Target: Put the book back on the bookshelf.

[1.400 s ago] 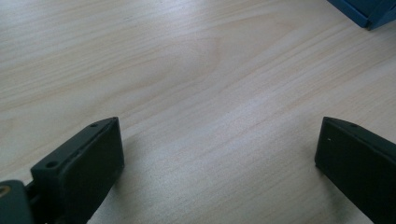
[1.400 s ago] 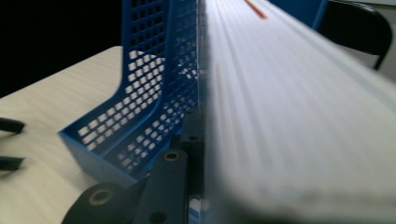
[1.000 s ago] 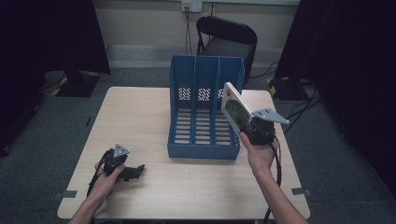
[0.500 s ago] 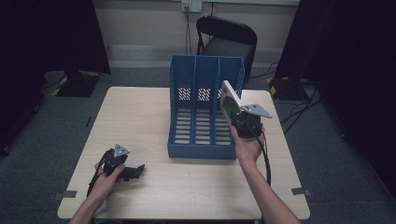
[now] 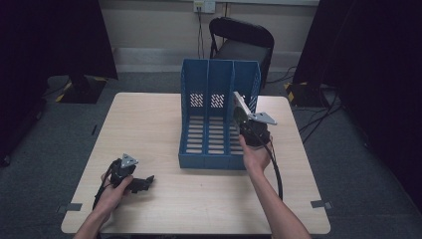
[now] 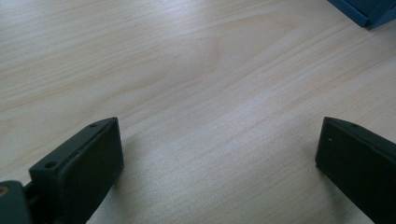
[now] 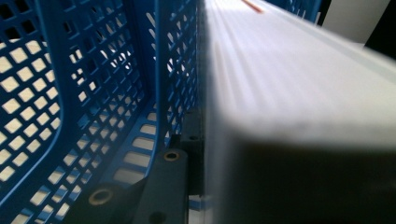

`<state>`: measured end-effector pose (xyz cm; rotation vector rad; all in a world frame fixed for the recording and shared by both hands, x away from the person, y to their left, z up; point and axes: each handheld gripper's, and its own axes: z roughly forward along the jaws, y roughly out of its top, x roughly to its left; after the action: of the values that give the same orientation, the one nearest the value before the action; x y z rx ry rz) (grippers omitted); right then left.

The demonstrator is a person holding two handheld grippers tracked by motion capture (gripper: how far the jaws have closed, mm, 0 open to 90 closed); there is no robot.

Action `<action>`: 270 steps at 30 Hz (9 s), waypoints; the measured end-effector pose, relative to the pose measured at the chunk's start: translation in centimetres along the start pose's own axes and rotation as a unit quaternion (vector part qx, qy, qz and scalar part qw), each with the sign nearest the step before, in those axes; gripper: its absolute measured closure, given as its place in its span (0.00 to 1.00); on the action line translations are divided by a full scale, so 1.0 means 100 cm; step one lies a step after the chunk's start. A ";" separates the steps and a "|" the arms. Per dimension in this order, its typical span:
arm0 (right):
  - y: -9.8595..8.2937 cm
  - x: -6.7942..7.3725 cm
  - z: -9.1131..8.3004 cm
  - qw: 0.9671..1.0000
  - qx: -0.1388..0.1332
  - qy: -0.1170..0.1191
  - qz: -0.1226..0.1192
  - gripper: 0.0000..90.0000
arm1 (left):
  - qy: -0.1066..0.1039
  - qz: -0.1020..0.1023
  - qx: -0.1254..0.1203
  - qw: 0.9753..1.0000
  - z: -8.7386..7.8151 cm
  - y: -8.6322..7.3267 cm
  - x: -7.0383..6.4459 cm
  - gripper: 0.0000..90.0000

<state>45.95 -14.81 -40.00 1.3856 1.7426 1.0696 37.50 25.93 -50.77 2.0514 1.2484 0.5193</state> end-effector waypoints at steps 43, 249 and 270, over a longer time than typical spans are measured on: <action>-0.020 -0.006 0.005 0.998 0.068 -0.004 -0.015 0.83 | -0.002 0.001 0.002 1.000 0.000 0.000 0.000 0.00; -0.080 -0.068 -0.089 0.991 0.016 0.135 -0.012 0.16 | -0.009 0.010 0.001 1.000 0.003 0.003 -0.004 0.00; -0.134 -0.087 -0.049 0.976 0.181 0.095 -0.074 0.15 | -0.007 0.006 0.001 1.000 0.002 0.002 -0.005 0.00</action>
<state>37.75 -25.66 -49.78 1.3713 2.2314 0.8543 37.53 25.31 -50.76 2.0628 1.2305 0.5091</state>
